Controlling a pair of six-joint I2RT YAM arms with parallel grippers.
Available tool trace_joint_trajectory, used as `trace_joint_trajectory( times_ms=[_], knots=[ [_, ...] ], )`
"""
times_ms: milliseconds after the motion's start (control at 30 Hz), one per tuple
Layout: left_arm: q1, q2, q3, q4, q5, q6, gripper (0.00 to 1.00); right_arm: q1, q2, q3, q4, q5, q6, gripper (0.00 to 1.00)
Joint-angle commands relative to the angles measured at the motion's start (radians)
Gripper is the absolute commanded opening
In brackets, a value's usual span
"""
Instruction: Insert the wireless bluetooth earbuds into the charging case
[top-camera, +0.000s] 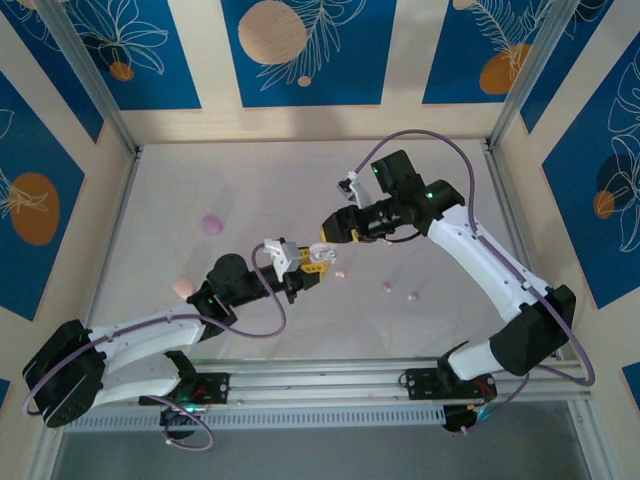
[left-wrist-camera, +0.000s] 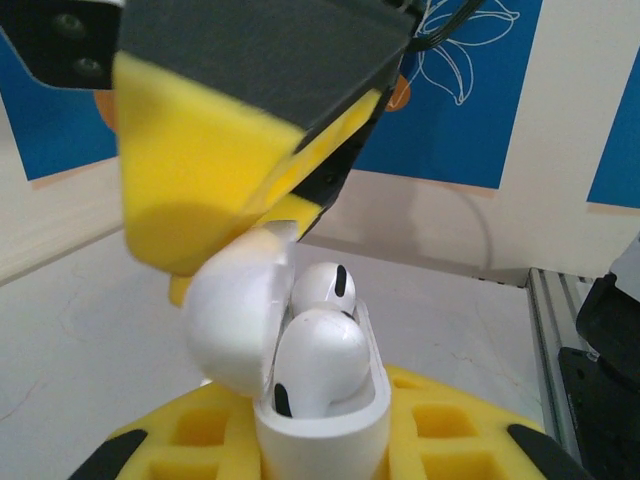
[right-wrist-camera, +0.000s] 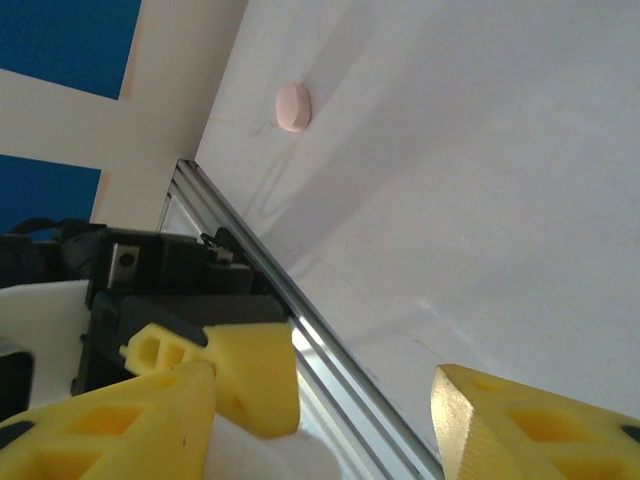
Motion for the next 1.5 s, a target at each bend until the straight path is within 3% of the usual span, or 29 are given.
trace_joint_trajectory(
  times_ms=[0, 333, 500, 633, 767, 900, 1133, 1300, 1467],
  knots=[
    [-0.001, -0.023, 0.042, 0.037, -0.043, -0.012, 0.21, 0.002, -0.036, 0.010, -0.062, -0.058, -0.033, 0.60],
    [-0.001, -0.028, 0.042, 0.024, -0.056, -0.026, 0.21, -0.010, -0.055, 0.015, -0.074, 0.000, -0.036, 0.60],
    [0.001, -0.025, 0.062, -0.067, -0.119, -0.106, 0.22, -0.054, -0.137, -0.025, -0.012, 0.207, 0.033, 0.62],
    [0.012, 0.014, 0.148, -0.278, -0.153, -0.214, 0.26, -0.152, -0.225, -0.135, 0.032, 0.396, 0.119, 0.65],
    [0.046, 0.121, 0.261, -0.434, -0.099, -0.305, 0.26, -0.307, -0.264, -0.214, 0.041, 0.312, 0.180, 0.65],
    [0.093, 0.264, 0.350, -0.483, -0.055, -0.423, 0.23, -0.387, -0.284, -0.280, 0.090, 0.218, 0.222, 0.65],
    [0.189, 0.579, 0.548, -0.515, 0.090, -0.621, 0.22, -0.408, -0.254, -0.322, 0.135, 0.163, 0.247, 0.65],
    [0.235, 0.764, 0.657, -0.503, 0.103, -0.715, 0.22, -0.409, -0.217, -0.335, 0.158, 0.134, 0.255, 0.65],
    [0.252, 0.912, 0.825, -0.618, 0.097, -0.732, 0.23, -0.413, -0.183, -0.338, 0.169, 0.126, 0.252, 0.65]
  ],
)
